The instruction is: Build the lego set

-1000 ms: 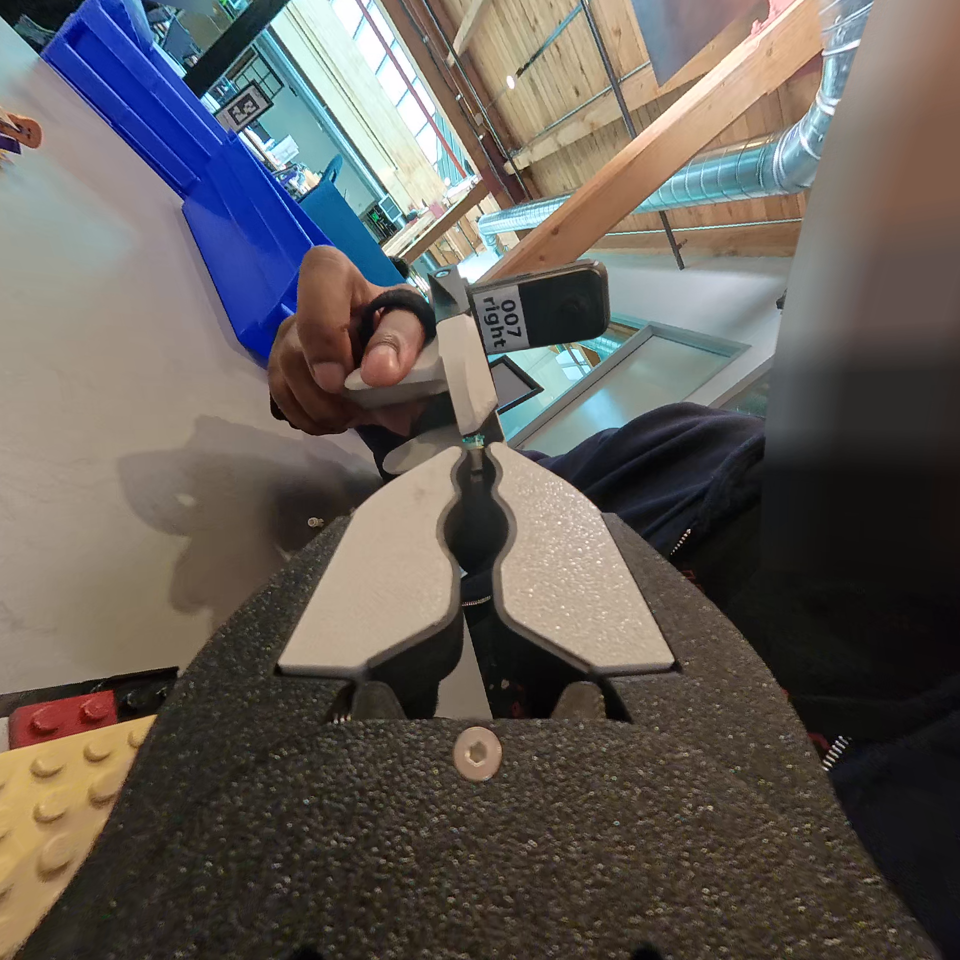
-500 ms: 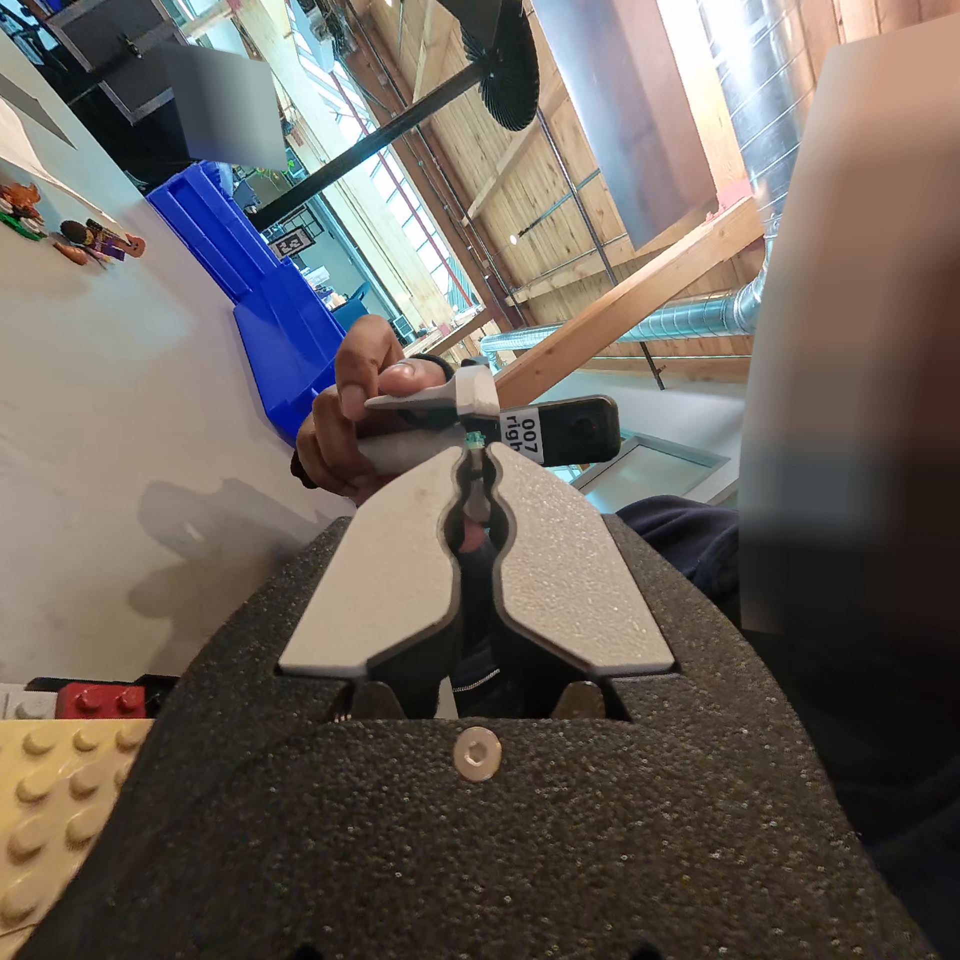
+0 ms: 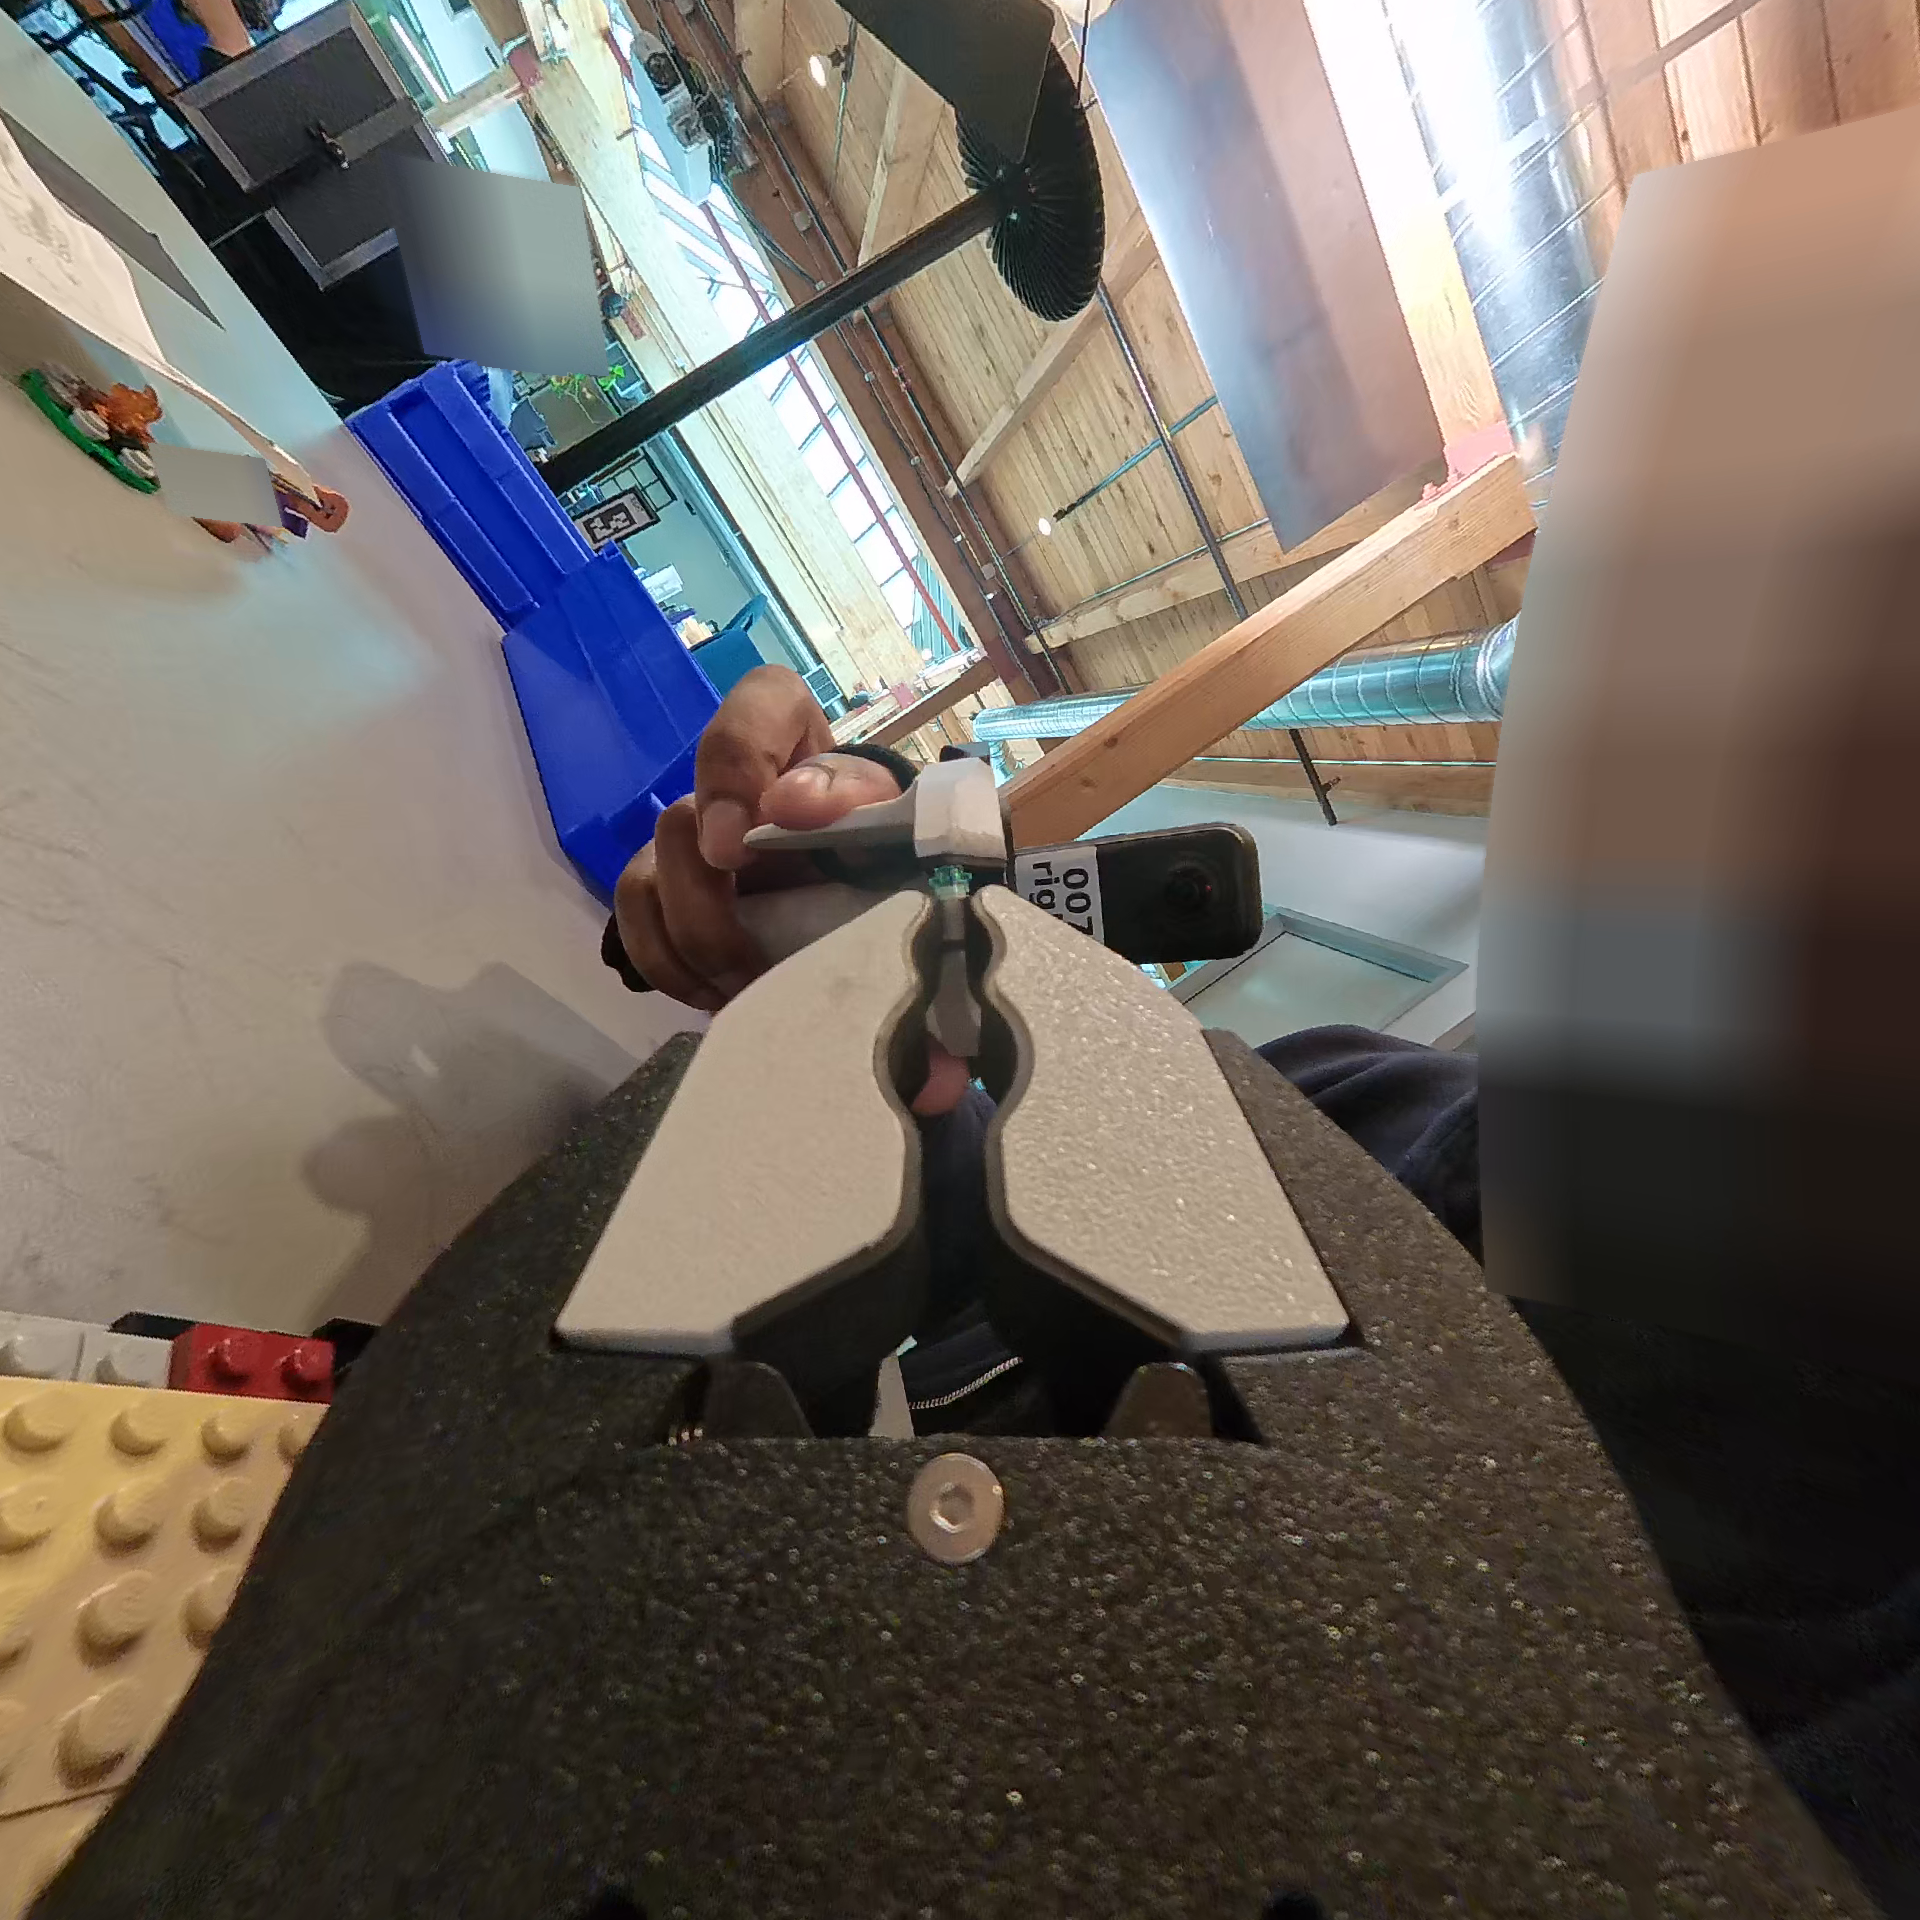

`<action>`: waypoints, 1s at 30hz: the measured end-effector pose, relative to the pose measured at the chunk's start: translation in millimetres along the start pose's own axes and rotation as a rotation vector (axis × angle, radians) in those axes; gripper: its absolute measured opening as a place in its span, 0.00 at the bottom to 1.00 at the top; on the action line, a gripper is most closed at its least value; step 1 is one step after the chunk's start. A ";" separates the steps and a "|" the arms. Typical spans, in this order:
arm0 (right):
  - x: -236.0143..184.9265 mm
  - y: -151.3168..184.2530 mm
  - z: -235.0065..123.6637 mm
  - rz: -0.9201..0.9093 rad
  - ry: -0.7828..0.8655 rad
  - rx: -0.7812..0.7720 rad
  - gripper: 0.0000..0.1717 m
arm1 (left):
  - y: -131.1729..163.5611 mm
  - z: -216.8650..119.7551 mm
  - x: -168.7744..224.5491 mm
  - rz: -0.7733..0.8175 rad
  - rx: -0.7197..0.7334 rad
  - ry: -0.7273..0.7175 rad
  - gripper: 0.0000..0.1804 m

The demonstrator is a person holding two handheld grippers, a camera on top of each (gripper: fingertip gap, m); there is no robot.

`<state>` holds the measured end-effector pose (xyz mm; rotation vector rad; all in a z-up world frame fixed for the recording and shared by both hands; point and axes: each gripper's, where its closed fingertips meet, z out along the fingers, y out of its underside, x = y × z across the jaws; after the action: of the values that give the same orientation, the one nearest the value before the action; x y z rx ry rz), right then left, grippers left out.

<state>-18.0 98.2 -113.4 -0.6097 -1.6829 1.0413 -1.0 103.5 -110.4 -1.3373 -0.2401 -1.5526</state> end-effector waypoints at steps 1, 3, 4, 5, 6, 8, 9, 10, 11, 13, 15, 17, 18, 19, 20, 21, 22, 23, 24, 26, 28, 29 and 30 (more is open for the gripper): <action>-0.1 0.6 0.1 -0.007 0.000 -0.005 0.08 | 0.2 0.0 -0.5 0.000 0.000 -0.003 0.02; -0.4 1.3 0.1 -0.020 0.000 -0.012 0.08 | 0.5 -0.2 -1.2 0.001 -0.002 -0.005 0.02; -0.3 1.2 0.1 -0.021 0.000 -0.012 0.08 | 0.4 -0.2 -1.1 -0.001 -0.001 -0.004 0.02; -0.3 1.1 0.1 -0.023 0.002 -0.012 0.08 | 0.2 -0.2 -0.9 -0.001 0.000 -0.003 0.02; -0.2 0.8 0.2 -0.026 0.002 -0.010 0.08 | 0.1 -0.1 -0.6 0.001 0.000 -0.002 0.02; -0.4 1.2 0.3 -0.029 0.000 -0.014 0.08 | 0.1 -0.2 -0.9 0.007 -0.002 -0.007 0.02; -0.4 1.4 0.4 -0.031 -0.001 -0.017 0.08 | 0.0 -0.3 -1.2 0.009 -0.003 -0.009 0.02; -0.5 1.4 0.3 -0.034 -0.002 -0.017 0.08 | 0.2 -0.2 -1.2 0.010 -0.005 -0.010 0.02; -0.7 1.3 0.1 -0.038 -0.003 -0.017 0.08 | 0.5 -0.1 -1.0 0.012 -0.006 -0.009 0.02; -1.2 1.2 -0.4 -0.042 -0.008 -0.018 0.08 | 1.0 0.2 -0.8 0.016 -0.010 -0.010 0.02; -1.6 1.8 -0.6 -0.042 -0.015 -0.020 0.08 | 1.5 0.3 -1.5 0.017 -0.014 -0.014 0.02; -2.2 2.1 -0.9 -0.038 -0.021 -0.019 0.08 | 1.9 0.3 -1.6 0.014 -0.015 -0.013 0.02; -2.2 2.4 -0.9 -0.035 -0.023 -0.021 0.08 | 1.9 0.2 -2.0 0.012 -0.014 -0.013 0.02; -2.3 2.6 -1.0 -0.036 -0.023 -0.022 0.08 | 1.9 0.1 -2.1 0.010 -0.015 -0.013 0.02; -2.3 2.6 -0.9 -0.035 -0.021 -0.023 0.08 | 1.8 0.1 -2.2 0.009 -0.015 -0.012 0.02; -2.0 2.4 -0.7 -0.026 -0.020 -0.023 0.08 | 1.4 0.0 -2.1 0.007 -0.015 -0.012 0.02; -1.6 2.1 -0.5 -0.015 -0.019 -0.023 0.08 | 0.8 0.1 -1.8 0.004 -0.015 -0.010 0.02; -1.1 2.2 -0.5 -0.006 -0.019 -0.024 0.08 | 0.1 0.3 -1.8 -0.001 -0.019 -0.012 0.02; -0.9 3.0 -0.9 0.003 -0.024 -0.029 0.08 | 0.2 0.6 -2.7 -0.001 -0.026 -0.022 0.02; -0.9 5.2 -2.0 0.014 -0.033 -0.038 0.08 | 1.0 1.1 -4.9 0.019 -0.042 -0.052 0.02; 0.2 9.4 -2.6 0.005 -0.027 -0.063 0.08 | 0.8 0.7 -7.9 0.040 -0.053 -0.086 0.04; 1.8 12.8 -3.3 -0.004 -0.022 -0.085 0.08 | -0.4 -0.2 -9.9 0.053 -0.054 -0.107 0.05; 3.1 16.3 -4.8 -0.008 -0.023 -0.105 0.08 | -2.3 -1.7 -11.3 0.071 -0.051 -0.127 0.06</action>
<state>-16.1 110.4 -125.5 -0.6601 -1.7669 0.9621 -5.4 109.6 -119.3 -1.4713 -0.2303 -1.4249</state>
